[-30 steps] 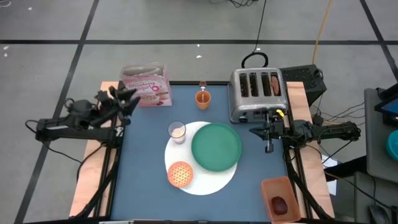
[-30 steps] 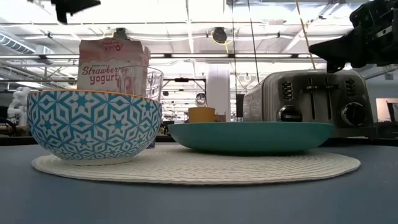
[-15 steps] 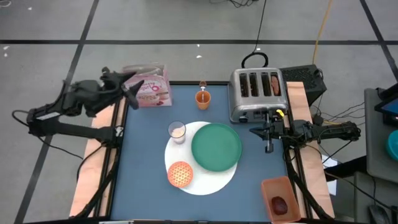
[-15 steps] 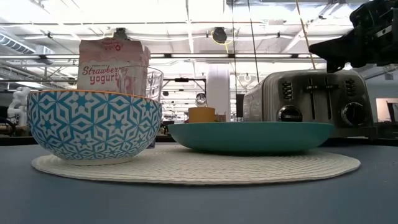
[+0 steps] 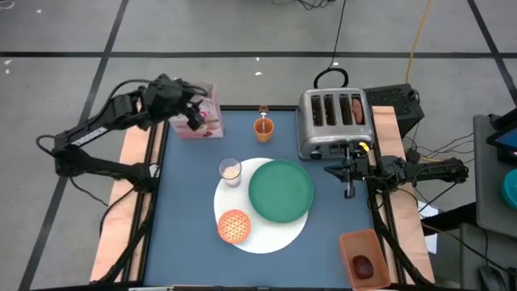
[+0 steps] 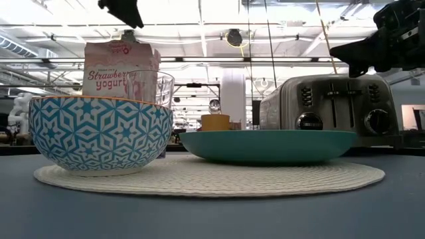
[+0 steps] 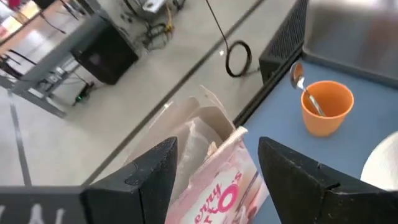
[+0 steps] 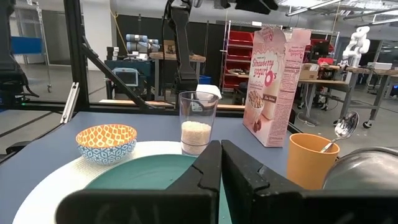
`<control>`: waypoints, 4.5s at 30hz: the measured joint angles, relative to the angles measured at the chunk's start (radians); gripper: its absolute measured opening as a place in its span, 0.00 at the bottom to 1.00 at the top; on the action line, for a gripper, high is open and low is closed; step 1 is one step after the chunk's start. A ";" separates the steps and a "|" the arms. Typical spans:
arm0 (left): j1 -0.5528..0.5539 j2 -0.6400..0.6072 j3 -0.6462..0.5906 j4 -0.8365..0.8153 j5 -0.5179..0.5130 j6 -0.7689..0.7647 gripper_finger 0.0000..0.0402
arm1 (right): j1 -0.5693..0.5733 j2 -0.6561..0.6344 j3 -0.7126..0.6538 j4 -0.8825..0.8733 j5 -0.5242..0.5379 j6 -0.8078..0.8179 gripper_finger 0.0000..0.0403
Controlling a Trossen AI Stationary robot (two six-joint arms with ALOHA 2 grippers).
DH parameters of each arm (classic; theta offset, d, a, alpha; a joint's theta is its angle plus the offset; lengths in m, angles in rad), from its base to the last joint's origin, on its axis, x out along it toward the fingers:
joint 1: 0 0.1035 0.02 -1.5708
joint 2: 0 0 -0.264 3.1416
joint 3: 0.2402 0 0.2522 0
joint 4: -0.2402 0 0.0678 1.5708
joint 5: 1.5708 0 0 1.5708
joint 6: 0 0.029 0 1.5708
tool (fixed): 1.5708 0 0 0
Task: Arrange a breakfast setting
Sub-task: Pour the cereal into the orange patterned bowl
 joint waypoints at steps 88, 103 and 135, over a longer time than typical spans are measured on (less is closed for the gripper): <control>0.232 0.323 0.253 -0.401 0.246 0.090 0.00 | 0.000 0.000 0.002 -0.001 -0.005 0.000 0.02; 0.208 0.321 0.534 -0.463 0.258 0.094 0.00 | 0.000 0.000 0.002 0.000 -0.005 0.000 0.05; 0.148 0.320 0.685 -0.477 0.265 0.076 0.00 | 0.001 0.000 0.002 0.067 -0.109 0.108 0.22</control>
